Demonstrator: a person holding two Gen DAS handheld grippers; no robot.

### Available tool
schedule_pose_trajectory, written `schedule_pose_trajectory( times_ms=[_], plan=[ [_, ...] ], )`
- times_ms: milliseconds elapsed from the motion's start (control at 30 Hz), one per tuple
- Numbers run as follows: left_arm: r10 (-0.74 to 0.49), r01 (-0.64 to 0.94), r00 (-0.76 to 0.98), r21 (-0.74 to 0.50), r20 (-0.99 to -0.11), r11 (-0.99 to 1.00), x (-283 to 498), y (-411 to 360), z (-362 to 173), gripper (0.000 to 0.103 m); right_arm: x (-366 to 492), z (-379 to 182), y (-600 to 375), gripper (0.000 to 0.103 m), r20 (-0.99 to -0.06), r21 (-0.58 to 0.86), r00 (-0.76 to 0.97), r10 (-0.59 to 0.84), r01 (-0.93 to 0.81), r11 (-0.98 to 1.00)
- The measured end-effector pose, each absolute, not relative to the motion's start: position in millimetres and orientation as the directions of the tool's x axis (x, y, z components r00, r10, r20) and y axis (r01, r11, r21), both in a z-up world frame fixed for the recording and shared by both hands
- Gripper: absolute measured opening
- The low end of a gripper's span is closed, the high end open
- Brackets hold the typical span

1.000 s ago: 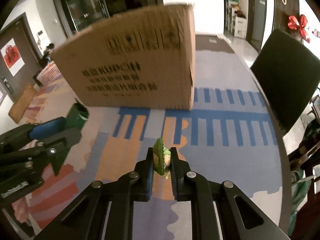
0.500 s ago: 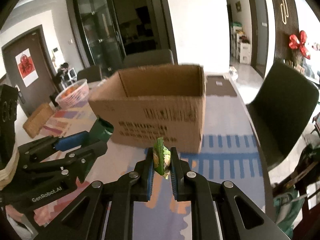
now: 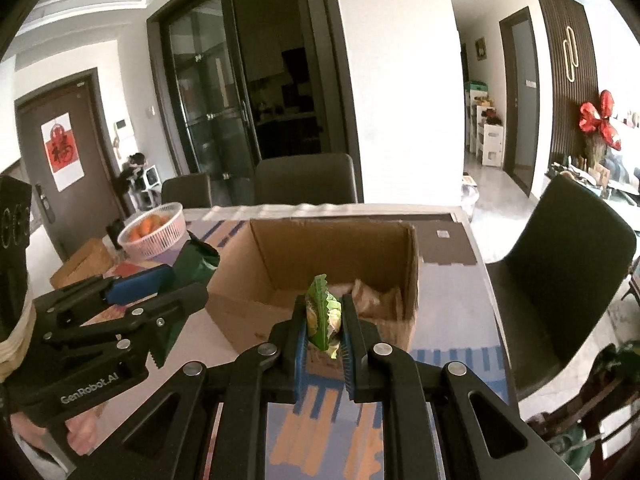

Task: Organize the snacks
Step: 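Carry both packs up and over the cardboard box, then open both tools to drop the packs into the box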

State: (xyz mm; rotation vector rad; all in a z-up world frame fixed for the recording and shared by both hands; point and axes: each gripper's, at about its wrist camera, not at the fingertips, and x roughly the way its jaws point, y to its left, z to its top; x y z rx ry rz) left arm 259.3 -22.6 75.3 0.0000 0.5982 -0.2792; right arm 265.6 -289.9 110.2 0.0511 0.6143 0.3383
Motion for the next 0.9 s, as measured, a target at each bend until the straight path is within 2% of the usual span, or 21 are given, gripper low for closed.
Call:
schedule_pose_trajectory(
  times_ms=[367,700,767,800,833,867,900],
  plan=[
    [-0.257,0.258,0.755,-0.086,-0.604,0.962,307,-21,81,0.044,309,123,-279,0.016,-0.585,0.129,0.746,0.317,-0.3,0.945],
    [-0.248,0.249,0.703,-0.096,-0.667,0.964,350,-25,61,0.044,350,105,-279,0.016,-0.655,0.128,0.697,0.292,-0.279,0.952],
    [-0.245,0.243,0.695,-0.1,-0.676,0.965,356,-25,56,0.044,356,100,-279,0.016,-0.67,0.134,0.684,0.288,-0.27,0.954],
    [-0.237,0.236,0.694,-0.095,-0.68,0.967,358,-25,54,0.048,358,98,-279,0.016,-0.674,0.136,0.681,0.285,-0.265,0.955],
    [-0.207,0.213,0.699,-0.076,-0.685,0.974,359,-24,52,0.052,361,95,-279,0.017,-0.681,0.137,0.678,0.279,-0.256,0.957],
    [-0.186,0.196,0.707,-0.064,-0.683,0.978,358,-23,52,0.06,364,93,-280,0.023,-0.687,0.136,0.675,0.271,-0.246,0.96],
    [-0.169,0.181,0.718,-0.054,-0.675,0.982,357,-21,53,0.063,365,91,-280,0.035,-0.696,0.136,0.67,0.26,-0.232,0.963]
  ],
)
